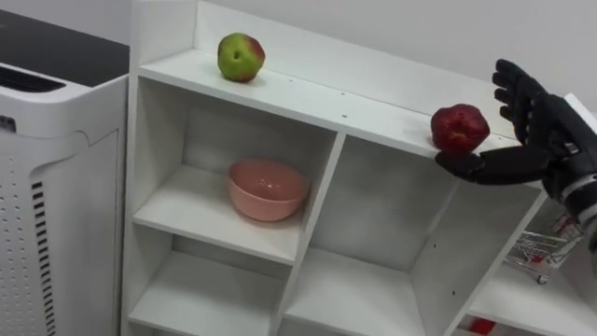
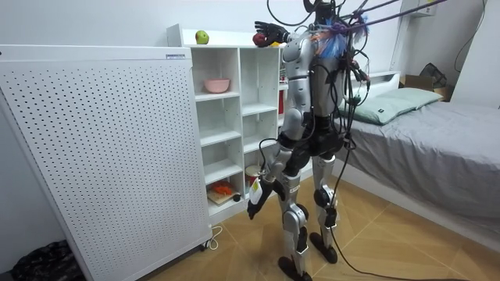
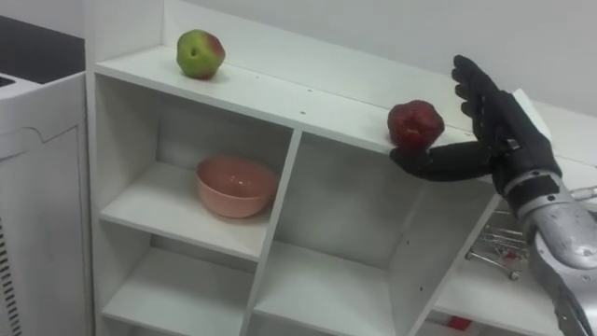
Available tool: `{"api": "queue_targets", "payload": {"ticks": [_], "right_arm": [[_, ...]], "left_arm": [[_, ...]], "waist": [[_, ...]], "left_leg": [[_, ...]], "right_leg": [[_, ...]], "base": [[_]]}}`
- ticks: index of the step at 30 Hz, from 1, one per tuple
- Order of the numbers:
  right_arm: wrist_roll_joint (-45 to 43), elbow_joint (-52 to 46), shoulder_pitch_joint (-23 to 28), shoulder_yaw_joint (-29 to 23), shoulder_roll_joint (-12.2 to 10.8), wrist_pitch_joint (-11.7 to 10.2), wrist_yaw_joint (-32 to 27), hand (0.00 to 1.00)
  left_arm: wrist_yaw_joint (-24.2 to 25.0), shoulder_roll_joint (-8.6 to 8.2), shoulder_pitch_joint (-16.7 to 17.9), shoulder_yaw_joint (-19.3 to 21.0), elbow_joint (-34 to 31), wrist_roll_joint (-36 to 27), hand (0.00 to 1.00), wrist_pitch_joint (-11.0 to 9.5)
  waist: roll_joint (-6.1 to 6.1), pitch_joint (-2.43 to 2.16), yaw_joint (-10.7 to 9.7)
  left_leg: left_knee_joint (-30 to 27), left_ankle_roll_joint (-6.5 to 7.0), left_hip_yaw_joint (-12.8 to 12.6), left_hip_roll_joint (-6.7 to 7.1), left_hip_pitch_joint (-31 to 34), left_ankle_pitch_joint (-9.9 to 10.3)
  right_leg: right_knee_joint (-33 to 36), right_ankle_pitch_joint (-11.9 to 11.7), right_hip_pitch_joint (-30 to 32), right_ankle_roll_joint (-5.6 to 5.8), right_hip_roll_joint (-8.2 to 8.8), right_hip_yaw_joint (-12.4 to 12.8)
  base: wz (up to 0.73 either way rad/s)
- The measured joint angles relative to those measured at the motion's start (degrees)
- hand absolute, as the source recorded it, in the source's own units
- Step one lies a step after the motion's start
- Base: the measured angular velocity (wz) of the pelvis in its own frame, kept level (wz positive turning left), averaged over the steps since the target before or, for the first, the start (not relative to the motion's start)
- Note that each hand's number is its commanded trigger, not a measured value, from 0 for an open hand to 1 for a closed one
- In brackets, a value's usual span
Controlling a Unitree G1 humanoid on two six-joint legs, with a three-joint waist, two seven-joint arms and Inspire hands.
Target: Arrange fruit in the closet
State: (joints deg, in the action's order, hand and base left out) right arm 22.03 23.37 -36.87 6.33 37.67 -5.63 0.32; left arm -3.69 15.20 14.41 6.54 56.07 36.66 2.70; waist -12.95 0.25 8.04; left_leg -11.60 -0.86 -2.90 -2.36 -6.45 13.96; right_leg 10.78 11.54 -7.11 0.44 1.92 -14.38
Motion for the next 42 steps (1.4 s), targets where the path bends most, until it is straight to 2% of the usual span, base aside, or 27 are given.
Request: {"api": "queue_targets", "payload": {"ticks": [4, 13, 14, 15, 17, 26, 29, 33, 42], "right_arm": [[-1.43, 0.37, -1.85, 1.54, 0.00, 0.17, 0.98, 0.00], [-4.63, 0.55, -1.96, 1.71, 0.00, 0.67, 1.15, 0.00], [-4.67, 0.56, -1.96, 2.04, 0.00, 0.77, 1.14, 0.15], [-4.71, 0.56, -1.96, 2.32, 0.00, 0.78, 1.15, 0.60], [-4.72, 0.58, -1.96, 3.27, 0.00, 0.80, 1.18, 1.00], [-5.41, 0.56, -1.96, 5.84, 0.10, 0.62, 2.43, 1.00], [-9.05, 0.31, -1.97, 6.55, 1.00, -0.92, 2.56, 1.00], [-9.32, 0.33, -2.02, 6.54, 1.02, -1.24, 2.35, 1.00], [-11.05, 0.35, -2.27, 6.54, 1.04, -1.84, 2.40, 1.00]], "left_arm": [[0.11, 0.00, -0.12, -0.07, 0.01, 0.00, 0.00, 0.02], [0.55, 0.00, -0.14, -1.17, 0.01, -0.01, 0.00, 1.05], [0.59, 0.00, -0.09, -1.18, 0.01, 0.00, 0.00, 1.07], [0.63, 0.00, -0.04, -1.18, 0.01, 0.00, 0.00, 1.08], [0.86, -0.02, -0.04, -1.22, 0.00, -0.01, 0.00, 1.13], [1.79, 0.03, -0.37, -1.22, -0.03, -0.05, 0.00, 1.15], [1.86, 0.07, -0.81, -1.25, -0.09, -0.07, 0.00, 1.15], [1.86, 0.12, -0.97, -1.36, -0.09, -0.06, 0.00, 1.14], [1.97, 1.21, -1.14, -3.00, -0.10, -0.07, 0.00, 1.13]], "waist": [[-0.09, -0.07, 0.14], [-0.03, -0.02, 0.29], [-0.04, -0.01, 0.44], [-0.05, -0.01, 0.46], [-0.08, -0.01, 0.24], [-0.14, -0.04, 0.25], [-0.15, -0.06, 0.35], [-0.16, -0.06, 0.27], [-0.17, -0.07, 0.17]], "left_leg": [[-0.04, 0.00, 0.02, 0.05, 0.20, 0.00], [-0.10, -0.01, 0.17, 0.05, -0.08, -0.01], [-0.10, -0.01, 0.21, 0.05, 0.03, -0.01], [-0.10, -0.01, 0.25, 0.05, 0.06, -0.01], [-0.14, -0.01, 0.31, 0.05, 0.01, -0.01], [-0.17, -0.01, 0.30, 0.04, -0.02, -0.01], [-0.16, -0.01, 0.30, 0.03, 0.02, -0.01], [-0.16, -0.01, 0.31, 0.03, 0.02, -0.01], [-0.18, -0.01, 0.32, 0.03, 0.03, -0.01]], "right_leg": [[-0.02, 0.00, 0.14, 0.00, 0.01, 0.14], [-0.12, 0.00, 0.14, 0.00, 0.01, 0.27], [-0.12, 0.00, 0.01, 0.00, -0.01, 0.21], [-0.12, 0.00, -0.06, 0.01, -0.01, 0.20], [-0.12, 0.00, -0.12, 0.01, -0.01, 0.20], [-0.05, -0.02, -0.12, -0.02, 0.01, -0.02], [-0.04, -0.05, -0.13, -0.05, 0.00, -0.05], [-0.05, -0.06, -0.17, -0.05, 0.00, -0.05], [-0.08, -0.06, -0.19, -0.05, 0.00, -0.12]], "base": [[0.00], [0.00], [0.00], [0.00], [0.00], [0.00], [0.00], [0.00], [0.00]]}}
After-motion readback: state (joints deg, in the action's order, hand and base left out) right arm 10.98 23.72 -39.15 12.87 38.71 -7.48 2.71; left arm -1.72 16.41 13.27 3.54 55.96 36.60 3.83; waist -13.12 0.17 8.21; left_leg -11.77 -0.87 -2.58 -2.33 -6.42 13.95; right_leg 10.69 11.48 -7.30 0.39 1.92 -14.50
